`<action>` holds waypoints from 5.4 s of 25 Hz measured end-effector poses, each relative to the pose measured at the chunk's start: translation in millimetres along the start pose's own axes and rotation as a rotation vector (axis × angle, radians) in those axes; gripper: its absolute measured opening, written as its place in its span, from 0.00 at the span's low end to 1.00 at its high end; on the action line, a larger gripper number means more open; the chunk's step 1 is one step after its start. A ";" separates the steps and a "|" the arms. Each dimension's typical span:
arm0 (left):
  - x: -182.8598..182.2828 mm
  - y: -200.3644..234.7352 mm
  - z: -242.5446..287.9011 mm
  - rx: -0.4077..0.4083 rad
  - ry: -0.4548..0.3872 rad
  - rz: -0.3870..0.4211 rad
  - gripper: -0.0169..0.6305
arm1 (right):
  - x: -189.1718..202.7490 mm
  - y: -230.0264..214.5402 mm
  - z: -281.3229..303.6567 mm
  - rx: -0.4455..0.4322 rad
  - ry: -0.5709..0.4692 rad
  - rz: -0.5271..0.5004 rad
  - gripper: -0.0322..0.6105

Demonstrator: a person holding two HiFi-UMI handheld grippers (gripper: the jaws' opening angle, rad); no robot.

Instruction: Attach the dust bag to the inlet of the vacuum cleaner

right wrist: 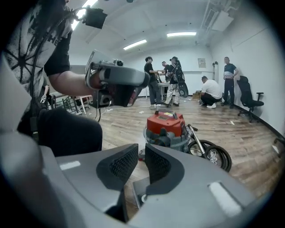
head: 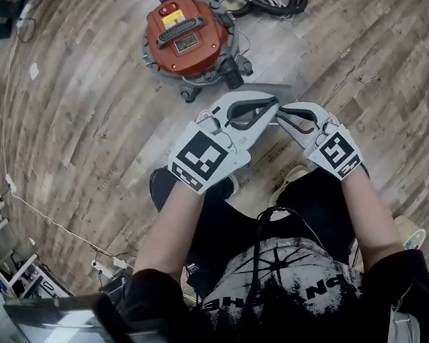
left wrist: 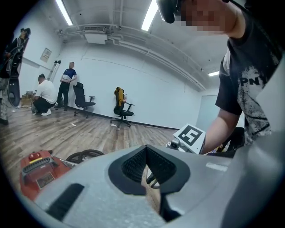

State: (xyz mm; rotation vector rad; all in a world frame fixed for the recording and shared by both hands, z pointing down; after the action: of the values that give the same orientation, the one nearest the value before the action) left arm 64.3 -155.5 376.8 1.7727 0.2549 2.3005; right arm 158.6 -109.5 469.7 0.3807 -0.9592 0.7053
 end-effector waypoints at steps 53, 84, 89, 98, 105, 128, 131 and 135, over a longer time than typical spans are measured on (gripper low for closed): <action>204.1 26.9 67.6 -0.079 0.204 -0.045 0.03 | 413.9 -10.8 216.2 -0.204 0.797 -0.402 0.11; 311.1 52.6 60.3 -0.127 0.858 0.053 0.28 | 160.0 -28.1 136.5 -0.377 0.482 -0.487 0.09; 312.1 57.5 59.6 -0.139 0.876 0.057 0.16 | 143.4 -27.8 128.3 -0.401 0.441 -0.454 0.09; 279.4 63.1 51.1 -0.244 0.777 0.127 0.07 | 124.0 -38.0 114.7 -0.368 0.398 -0.459 0.10; 261.6 61.8 43.0 -0.271 0.722 0.119 0.07 | 106.0 -31.4 108.0 -0.295 0.375 -0.642 0.13; 192.2 62.2 16.0 -0.394 0.633 0.242 0.08 | 36.1 -17.2 120.5 -0.159 0.330 -0.884 0.11; 188.4 63.3 14.4 -0.404 0.608 0.246 0.09 | 33.9 -21.1 123.5 -0.140 0.341 -0.870 0.11; 184.8 63.2 9.6 -0.412 0.582 0.248 0.09 | 34.5 -22.1 126.5 -0.133 0.342 -0.863 0.10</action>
State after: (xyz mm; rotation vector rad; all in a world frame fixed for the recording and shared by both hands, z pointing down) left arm 23.8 -164.0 567.9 0.9623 -0.3473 2.7433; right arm 109.9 -186.5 566.5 0.4877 -0.4356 -0.0858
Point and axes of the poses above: the fingertips, and each gripper's own axes: z forward along the fingers, y to its left, x out of its underside, the point moved 6 cm from there along -z, backward along the fingers, and after that the axes turned 9 degrees about x, right-handed, at the moved point
